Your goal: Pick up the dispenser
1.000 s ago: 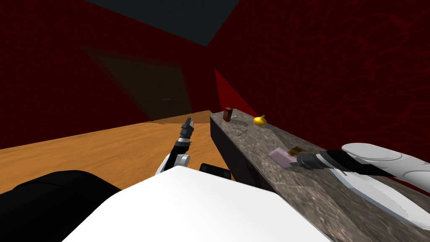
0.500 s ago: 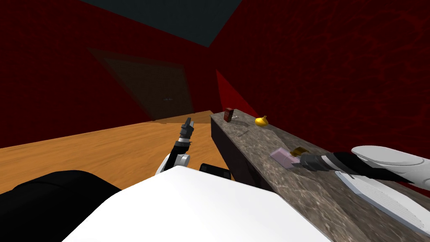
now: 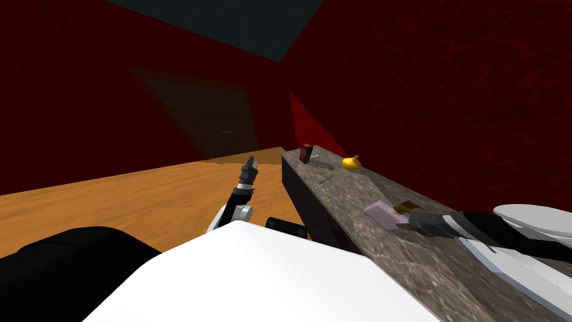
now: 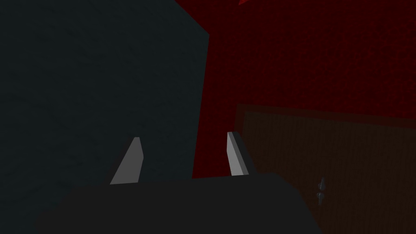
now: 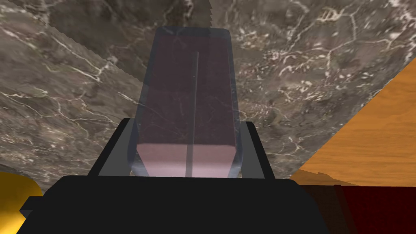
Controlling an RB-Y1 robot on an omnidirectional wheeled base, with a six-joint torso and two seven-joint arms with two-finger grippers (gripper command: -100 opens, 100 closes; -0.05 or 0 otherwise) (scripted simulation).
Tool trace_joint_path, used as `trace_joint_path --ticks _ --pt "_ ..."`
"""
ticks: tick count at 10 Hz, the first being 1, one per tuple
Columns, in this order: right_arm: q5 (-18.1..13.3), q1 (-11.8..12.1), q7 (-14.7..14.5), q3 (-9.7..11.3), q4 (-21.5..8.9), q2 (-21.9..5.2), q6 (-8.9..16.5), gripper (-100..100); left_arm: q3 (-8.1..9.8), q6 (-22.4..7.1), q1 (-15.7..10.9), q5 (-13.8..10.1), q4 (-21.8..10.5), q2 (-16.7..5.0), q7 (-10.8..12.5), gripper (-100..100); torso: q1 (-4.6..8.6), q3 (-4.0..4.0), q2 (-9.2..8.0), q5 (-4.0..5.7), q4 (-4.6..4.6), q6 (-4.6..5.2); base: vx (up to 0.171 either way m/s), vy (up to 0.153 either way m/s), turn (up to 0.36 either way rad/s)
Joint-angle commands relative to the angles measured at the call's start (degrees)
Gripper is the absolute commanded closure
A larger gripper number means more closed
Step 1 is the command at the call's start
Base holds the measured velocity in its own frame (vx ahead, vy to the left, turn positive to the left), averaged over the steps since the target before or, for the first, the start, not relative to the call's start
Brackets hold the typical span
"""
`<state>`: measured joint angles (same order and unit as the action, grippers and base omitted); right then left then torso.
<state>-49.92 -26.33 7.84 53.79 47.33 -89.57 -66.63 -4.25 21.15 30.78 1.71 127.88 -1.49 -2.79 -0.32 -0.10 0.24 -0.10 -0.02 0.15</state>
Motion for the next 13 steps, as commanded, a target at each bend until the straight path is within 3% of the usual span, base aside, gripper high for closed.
trace_joint_path --ticks 1,2,3,5,8,10,11,13 --pt "1.0 2.86 -0.07 -0.99 1.47 -1.34 0.56 100 0.0 0.0 0.0 0.0 0.0 0.0 0.0 0 0.0 0.0 0.0 0.0 0.0 0.0 0.024 -0.001 0.048" --pt "1.0 3.74 -0.07 -0.99 1.47 -1.34 0.56 100 0.0 0.0 0.0 0.0 0.0 0.0 0.0 0 0.01 -0.01 -0.01 0.02 0.02 0.04 0.011 -0.002 0.004" --pt "3.02 5.48 -0.53 -2.84 3.76 -3.54 1.68 100 0.0 0.0 0.0 0.0 0.0 0.0 0.0 0 0.04 0.02 -0.06 0.05 0.02 0.08 0.016 0.006 0.046" --pt "3.02 7.89 -0.53 -2.84 3.76 -3.54 1.68 100 0.0 0.0 0.0 0.0 0.0 0.0 0.0 0 -0.01 0.0 -0.02 0.0 0.01 0.03 0.017 0.0 0.034" --pt "7.06 13.53 -1.46 -6.56 8.24 -7.93 3.92 100 0.0 0.0 0.0 0.0 0.0 0.0 0.0 0 -0.07 0.02 -0.05 -0.04 0.0 0.03 0.023 0.001 0.058" --pt "7.06 16.19 -1.46 -6.56 8.33 -7.93 3.92 100 0.0 0.0 0.0 0.0 0.0 0.0 0.0 0 -0.11 0.0 0.0 -0.08 0.0 -0.02 0.021 0.001 0.028" --pt "9.07 17.81 -1.92 -8.42 10.42 -10.12 5.04 100 0.0 0.0 0.0 0.0 0.0 0.0 0.0 0 -0.08 0.02 -0.06 -0.06 0.01 0.05 0.014 0.008 0.045" --pt "9.07 20.34 -1.92 -8.42 10.61 -10.12 5.04 100 0.0 0.0 0.0 0.0 0.0 0.0 0.0 0 -0.15 0.02 -0.04 -0.1 -0.01 -0.03 0.015 0.001 0.033"
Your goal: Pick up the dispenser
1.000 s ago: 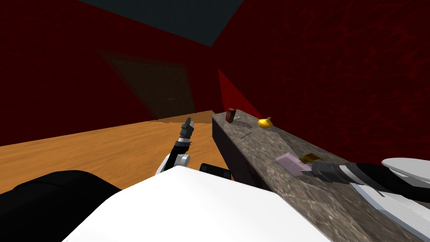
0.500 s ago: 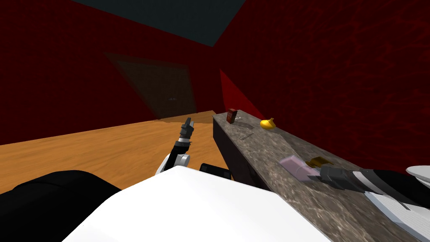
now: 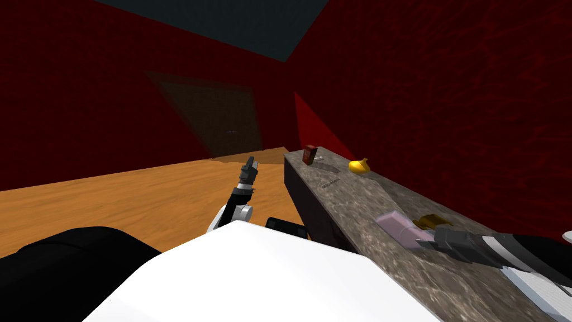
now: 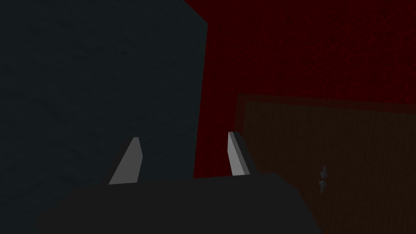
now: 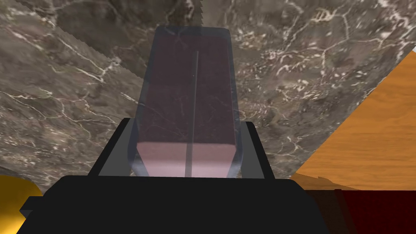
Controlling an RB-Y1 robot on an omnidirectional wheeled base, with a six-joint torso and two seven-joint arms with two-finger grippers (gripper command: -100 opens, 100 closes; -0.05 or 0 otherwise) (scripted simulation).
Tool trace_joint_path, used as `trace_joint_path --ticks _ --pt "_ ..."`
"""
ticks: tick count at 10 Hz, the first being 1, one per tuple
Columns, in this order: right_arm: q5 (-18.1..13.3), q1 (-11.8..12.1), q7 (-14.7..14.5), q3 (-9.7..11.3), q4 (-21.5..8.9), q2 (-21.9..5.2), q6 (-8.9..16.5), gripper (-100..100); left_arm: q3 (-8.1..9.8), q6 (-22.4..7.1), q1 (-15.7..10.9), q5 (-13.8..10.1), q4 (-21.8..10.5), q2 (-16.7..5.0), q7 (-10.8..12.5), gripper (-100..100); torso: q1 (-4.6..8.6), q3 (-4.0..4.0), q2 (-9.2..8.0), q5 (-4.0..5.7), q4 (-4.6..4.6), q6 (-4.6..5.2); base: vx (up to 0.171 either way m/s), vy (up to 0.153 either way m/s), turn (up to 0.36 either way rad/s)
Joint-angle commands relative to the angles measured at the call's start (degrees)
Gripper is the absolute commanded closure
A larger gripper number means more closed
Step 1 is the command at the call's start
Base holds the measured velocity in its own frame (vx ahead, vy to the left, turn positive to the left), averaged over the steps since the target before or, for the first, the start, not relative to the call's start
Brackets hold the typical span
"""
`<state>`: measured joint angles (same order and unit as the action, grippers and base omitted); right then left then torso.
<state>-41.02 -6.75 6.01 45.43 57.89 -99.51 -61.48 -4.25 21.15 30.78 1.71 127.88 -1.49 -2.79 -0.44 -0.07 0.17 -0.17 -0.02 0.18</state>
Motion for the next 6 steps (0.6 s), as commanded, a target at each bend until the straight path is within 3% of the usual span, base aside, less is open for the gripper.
trace_joint_path --ticks 1,4,5,6 --pt "2.18 2.86 -0.55 -1.91 2.33 -2.38 1.0 100 0.0 0.0 0.0 0.0 0.0 0.0 0.0 0 0.0 0.0 0.0 0.0 0.0 0.0 0.017 0.0 0.049" --pt "4.2 8.94 -1.02 -3.77 4.62 -4.57 2.12 100 0.0 0.0 0.0 0.0 0.0 0.0 0.0 0 -0.09 -0.02 0.08 -0.1 -0.03 -0.12 0.026 0.001 0.059" --pt "4.0 7.66 -0.73 -3.49 4.8 -4.42 2.32 100 0.0 0.0 0.0 0.0 0.0 0.0 0.0 0 -0.08 -0.03 0.07 -0.07 -0.01 -0.07 0.011 0.001 0.005" --pt "3.95 7.82 -0.76 -3.55 4.81 -4.44 2.31 0 0.0 0.0 0.0 0.0 0.0 0.0 0.0 0 -0.06 0.01 0.02 -0.07 -0.04 -0.06 0.0 0.0 0.0"
